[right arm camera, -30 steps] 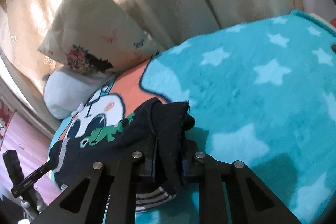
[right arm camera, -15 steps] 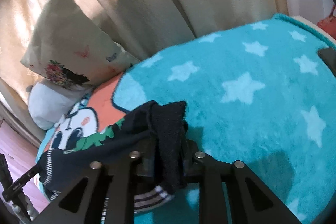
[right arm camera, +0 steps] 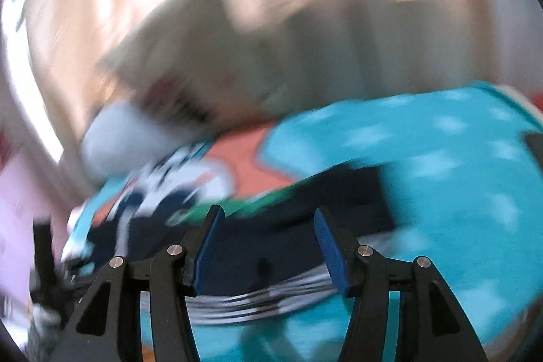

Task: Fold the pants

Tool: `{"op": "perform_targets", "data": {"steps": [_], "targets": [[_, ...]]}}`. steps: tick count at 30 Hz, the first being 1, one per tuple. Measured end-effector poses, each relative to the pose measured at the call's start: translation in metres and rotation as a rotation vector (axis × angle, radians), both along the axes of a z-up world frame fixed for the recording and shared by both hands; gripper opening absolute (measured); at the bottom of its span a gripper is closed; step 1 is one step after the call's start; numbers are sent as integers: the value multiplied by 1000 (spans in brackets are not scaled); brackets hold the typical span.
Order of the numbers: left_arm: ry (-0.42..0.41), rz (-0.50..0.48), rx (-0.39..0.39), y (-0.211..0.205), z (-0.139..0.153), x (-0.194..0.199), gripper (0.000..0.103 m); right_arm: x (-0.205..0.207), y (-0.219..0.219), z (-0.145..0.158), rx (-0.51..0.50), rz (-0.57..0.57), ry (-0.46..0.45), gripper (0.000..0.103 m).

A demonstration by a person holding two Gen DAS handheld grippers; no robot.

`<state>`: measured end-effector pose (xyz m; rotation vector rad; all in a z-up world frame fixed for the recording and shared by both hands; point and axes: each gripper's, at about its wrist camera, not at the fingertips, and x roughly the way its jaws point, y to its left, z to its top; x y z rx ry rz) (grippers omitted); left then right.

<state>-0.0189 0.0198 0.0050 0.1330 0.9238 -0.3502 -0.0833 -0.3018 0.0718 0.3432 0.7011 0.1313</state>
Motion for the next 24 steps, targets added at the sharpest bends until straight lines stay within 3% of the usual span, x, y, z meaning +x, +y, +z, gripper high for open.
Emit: {"op": "perform_targets", "data": {"steps": [3,6,9,15,24], "targets": [[-5,-7,0,2,1,-5,55,21,65,-24,-80,150,56,56],[11,-17,-51,12,6,-6,55,33,103,-41,-118,242,90,50],[13,-16,-126,27,17,-8,55,31,118,-53,-113,295,126,49],[-18,16,-165,38,34,1,55,6,142,-57,-288,346,136,49],[21,-5,-25,8,4,9,55,-8,132,-54,-274,343,184,53]]}}
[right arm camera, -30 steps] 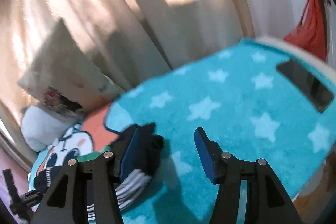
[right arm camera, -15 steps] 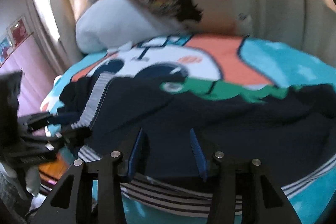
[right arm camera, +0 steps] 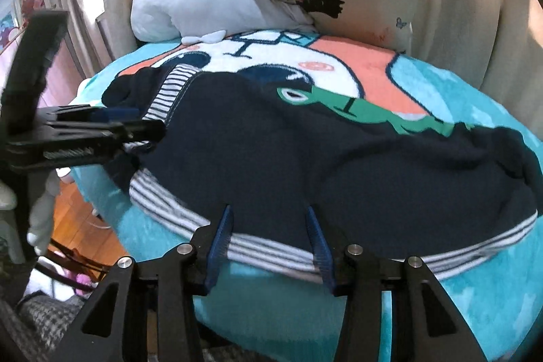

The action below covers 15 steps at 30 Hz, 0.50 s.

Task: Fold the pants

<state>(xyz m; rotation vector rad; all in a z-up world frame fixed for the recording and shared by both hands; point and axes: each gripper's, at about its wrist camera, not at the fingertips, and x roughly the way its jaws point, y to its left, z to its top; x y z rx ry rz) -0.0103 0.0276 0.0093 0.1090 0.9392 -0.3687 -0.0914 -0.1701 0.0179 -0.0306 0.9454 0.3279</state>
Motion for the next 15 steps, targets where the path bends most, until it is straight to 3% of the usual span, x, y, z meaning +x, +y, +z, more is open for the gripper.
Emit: {"op": "perform_targets", "data": {"steps": [5,8,11,15], "targets": [[36,-62,5,11,12,-14,55,-11,-4,5,-42,16,0,57],[13,-59,-1,15,27,-21,55,-19,-18,14,-29,-14,-30,61],[-34,-52,2,9,41,-23,58,-23,-43,25,-5,-104,-78,64],[-81,-36,73,-11,47,-20,59,-29,-88,37,77,-275,-126,64]]}}
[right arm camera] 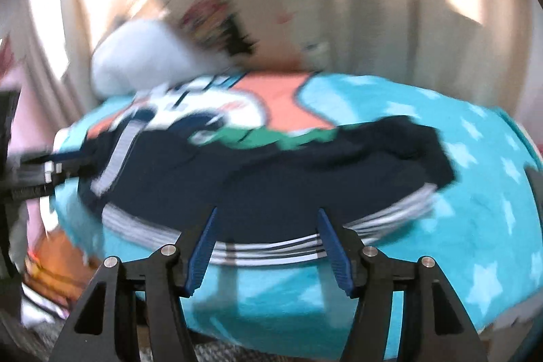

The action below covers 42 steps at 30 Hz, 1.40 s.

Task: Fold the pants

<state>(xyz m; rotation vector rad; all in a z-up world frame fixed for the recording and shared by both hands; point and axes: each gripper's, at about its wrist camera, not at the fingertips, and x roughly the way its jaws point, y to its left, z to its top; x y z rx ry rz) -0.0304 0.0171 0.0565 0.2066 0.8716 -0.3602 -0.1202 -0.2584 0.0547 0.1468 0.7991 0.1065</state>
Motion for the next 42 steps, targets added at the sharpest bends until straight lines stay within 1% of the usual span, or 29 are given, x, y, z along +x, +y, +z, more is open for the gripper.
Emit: {"op": "perform_targets", "data": {"steps": [4,7,14,26,30,32,34,38,40,42], "targets": [[-72,21,122,-23,2,1,59,-8,-34,7,78,-112,-46,67],[-95,18,169,-34,2,2,59,-10,-50,7,108,-162,-67,68],[-72,3,214,-53,-6,8,59,-17,-71,3,147,-216,-85,68],[-59,-13,247,-74,-10,17,59,-22,-99,-4,185,-290,-97,69],[-56,-23,253,-79,-11,18,59,-25,-104,-4,201,-307,-108,71],[-43,-36,238,-82,-8,20,59,-25,-107,-4,212,-306,-120,72],[-25,-62,200,-87,-1,24,59,-26,-108,-4,232,-300,-138,76],[-5,-148,61,-106,28,42,59,-27,-108,-3,283,-278,-158,78],[20,-193,1,-123,39,54,60,-26,-105,-4,275,-275,-156,79],[68,-256,-59,-147,46,67,61,-24,-103,-6,269,-272,-148,79]]}}
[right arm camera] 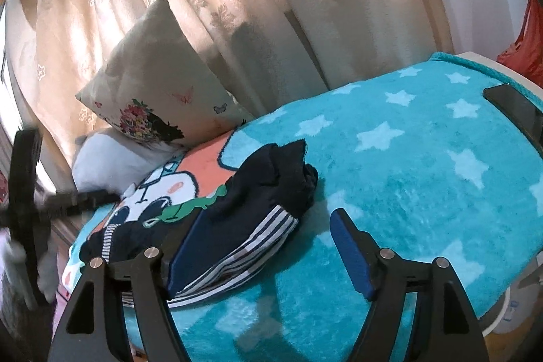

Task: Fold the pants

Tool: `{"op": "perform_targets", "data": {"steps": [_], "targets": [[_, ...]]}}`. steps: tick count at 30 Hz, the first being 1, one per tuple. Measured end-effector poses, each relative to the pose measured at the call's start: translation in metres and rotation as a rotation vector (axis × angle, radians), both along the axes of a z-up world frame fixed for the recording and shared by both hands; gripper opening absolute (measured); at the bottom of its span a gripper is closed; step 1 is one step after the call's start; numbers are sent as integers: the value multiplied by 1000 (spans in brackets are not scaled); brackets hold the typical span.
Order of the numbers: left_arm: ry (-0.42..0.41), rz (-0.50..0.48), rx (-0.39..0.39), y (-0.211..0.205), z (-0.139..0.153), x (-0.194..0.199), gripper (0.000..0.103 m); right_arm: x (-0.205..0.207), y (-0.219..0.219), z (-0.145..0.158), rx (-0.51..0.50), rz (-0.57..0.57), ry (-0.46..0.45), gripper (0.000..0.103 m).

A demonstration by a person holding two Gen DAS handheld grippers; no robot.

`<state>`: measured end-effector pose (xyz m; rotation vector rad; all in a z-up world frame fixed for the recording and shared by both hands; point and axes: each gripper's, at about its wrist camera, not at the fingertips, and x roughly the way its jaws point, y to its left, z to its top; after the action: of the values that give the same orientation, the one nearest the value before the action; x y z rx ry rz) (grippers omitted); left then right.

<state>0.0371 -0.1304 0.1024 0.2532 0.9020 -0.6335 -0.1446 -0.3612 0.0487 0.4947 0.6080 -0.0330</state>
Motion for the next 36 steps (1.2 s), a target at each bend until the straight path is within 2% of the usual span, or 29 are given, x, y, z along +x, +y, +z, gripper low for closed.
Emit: {"op": "perform_targets", "data": {"steps": [4,10,19,21,22,23,25,26,28,32,36], "targets": [[87,-118,-41,-52,-4,12,61,7,2,-10,4,-1,32,79],[272,-235,-80,-126,-34,36,61,20,0,-24,70,19,51,79],[422,-345,1,-196,-84,45,61,41,9,-37,55,38,66,79],[440,-368,21,-204,-91,42,60,44,8,-36,51,37,59,74],[444,-381,33,-206,-93,40,59,45,8,-36,45,36,55,63],[427,-391,42,-207,-93,36,48,46,8,-36,35,33,55,56],[412,-419,48,-208,-91,31,30,49,3,-37,29,20,63,36],[398,-422,45,-206,-87,30,24,50,0,-37,43,17,61,33],[378,-422,27,-201,-81,28,21,50,-5,-37,75,18,54,28],[343,-372,-33,-178,-60,28,20,51,3,-28,53,44,37,26],[300,-316,-114,-138,-41,24,20,53,25,-8,-1,119,-9,25]]}}
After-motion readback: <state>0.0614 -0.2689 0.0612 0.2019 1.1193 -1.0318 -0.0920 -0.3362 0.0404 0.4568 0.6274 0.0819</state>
